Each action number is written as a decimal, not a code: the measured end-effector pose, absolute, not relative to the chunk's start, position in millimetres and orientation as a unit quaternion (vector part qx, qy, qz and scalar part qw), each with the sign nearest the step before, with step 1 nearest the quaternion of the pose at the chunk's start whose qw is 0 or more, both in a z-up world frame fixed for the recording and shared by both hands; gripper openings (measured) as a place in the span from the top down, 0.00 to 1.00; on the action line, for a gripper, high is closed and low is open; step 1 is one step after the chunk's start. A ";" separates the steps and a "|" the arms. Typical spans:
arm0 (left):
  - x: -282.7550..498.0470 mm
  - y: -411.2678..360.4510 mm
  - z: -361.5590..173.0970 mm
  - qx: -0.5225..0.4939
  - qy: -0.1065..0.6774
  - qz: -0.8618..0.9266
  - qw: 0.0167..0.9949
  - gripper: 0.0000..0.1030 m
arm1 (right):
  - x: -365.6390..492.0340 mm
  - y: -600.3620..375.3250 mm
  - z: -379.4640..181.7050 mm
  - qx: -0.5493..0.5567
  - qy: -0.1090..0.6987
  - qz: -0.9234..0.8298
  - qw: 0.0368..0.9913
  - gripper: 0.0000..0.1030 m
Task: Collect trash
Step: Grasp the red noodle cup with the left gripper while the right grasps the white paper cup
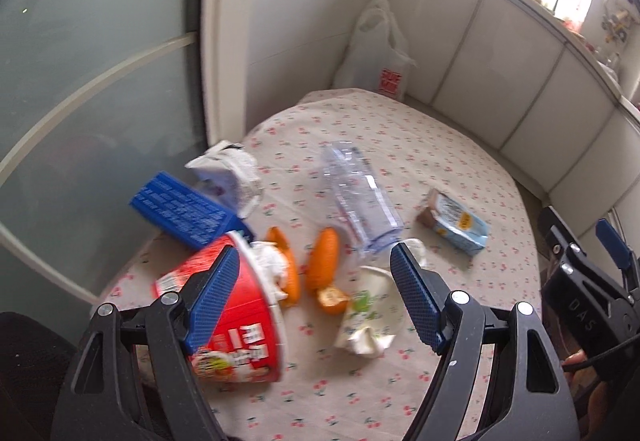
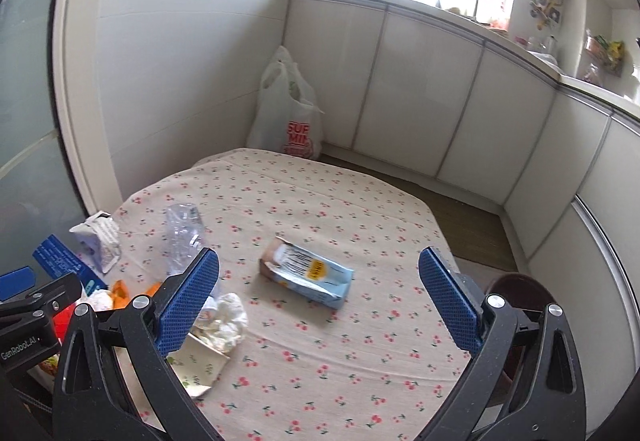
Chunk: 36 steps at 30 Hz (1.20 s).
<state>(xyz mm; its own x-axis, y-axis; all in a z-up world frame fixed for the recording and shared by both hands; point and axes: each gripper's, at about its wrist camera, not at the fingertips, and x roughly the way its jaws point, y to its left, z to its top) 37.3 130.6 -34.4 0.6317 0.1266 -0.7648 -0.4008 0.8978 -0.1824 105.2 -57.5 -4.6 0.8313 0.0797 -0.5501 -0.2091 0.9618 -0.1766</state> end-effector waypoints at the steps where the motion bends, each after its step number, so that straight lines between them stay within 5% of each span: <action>1: 33.8 137.4 -35.8 -0.171 0.405 0.157 0.884 0.22 | 105.3 -51.5 -5.2 -0.118 0.281 0.081 0.949 0.07; 12: 23.4 204.7 -71.6 -0.190 0.492 0.176 0.831 0.07 | 102.5 -8.3 -20.2 -0.158 0.296 0.138 0.932 0.07; 29: 48.6 209.3 -152.6 -0.343 0.589 0.031 0.731 0.07 | 120.4 -20.8 -60.3 -0.163 0.376 0.139 0.902 0.07; 34: 44.9 208.5 -138.2 -0.331 0.567 0.030 0.753 0.19 | 134.1 -29.0 -70.9 -0.135 0.417 0.146 0.887 0.07; 36: 42.9 207.6 -128.2 -0.323 0.553 0.023 0.768 0.39 | 139.5 -30.7 -79.0 -0.119 0.441 0.158 0.875 0.07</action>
